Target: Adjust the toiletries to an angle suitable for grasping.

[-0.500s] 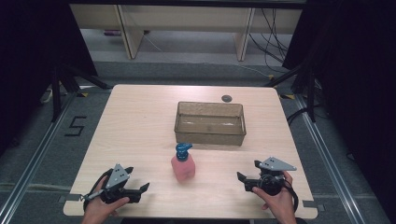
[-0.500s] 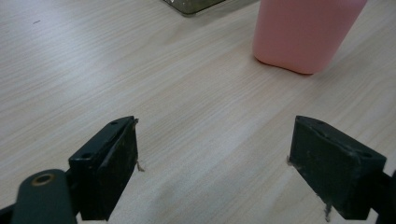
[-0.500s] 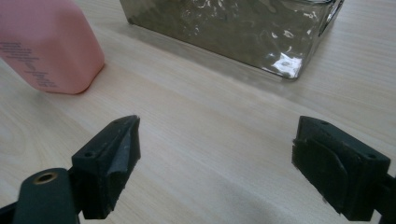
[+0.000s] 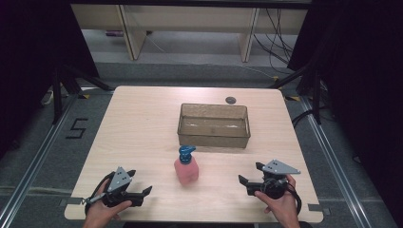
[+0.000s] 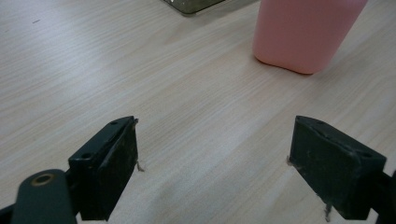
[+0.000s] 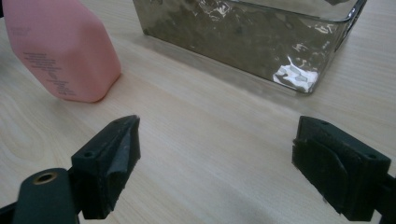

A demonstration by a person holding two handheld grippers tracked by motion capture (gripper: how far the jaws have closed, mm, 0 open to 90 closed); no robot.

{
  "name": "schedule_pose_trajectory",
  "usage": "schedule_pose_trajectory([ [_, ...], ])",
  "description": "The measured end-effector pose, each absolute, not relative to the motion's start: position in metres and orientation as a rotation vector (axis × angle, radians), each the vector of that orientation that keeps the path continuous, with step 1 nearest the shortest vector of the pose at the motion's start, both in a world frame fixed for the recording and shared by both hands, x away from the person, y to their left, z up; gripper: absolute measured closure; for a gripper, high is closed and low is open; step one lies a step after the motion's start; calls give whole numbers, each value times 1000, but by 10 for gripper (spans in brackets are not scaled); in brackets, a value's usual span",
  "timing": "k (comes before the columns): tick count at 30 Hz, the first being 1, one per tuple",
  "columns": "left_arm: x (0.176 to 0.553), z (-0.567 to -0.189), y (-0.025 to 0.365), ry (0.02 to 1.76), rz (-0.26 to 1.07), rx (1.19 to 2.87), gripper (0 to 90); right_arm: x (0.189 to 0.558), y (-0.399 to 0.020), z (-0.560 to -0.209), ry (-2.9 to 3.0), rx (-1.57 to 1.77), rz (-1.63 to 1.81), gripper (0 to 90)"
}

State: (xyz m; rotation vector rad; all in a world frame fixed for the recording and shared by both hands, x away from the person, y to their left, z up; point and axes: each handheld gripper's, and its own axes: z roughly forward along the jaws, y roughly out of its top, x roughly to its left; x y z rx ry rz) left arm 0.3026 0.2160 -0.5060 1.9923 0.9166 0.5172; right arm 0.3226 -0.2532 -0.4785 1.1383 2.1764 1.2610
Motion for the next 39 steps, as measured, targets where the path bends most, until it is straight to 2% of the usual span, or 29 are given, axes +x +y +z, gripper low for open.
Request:
schedule_pose_trajectory([
  [28,303,-507,217,926,516,1999,149,322,-234,-469,2184,1066,1359,173],
  [39,303,-507,217,923,517,2002,150,325,-217,-465,2226,1036,1421,204],
])
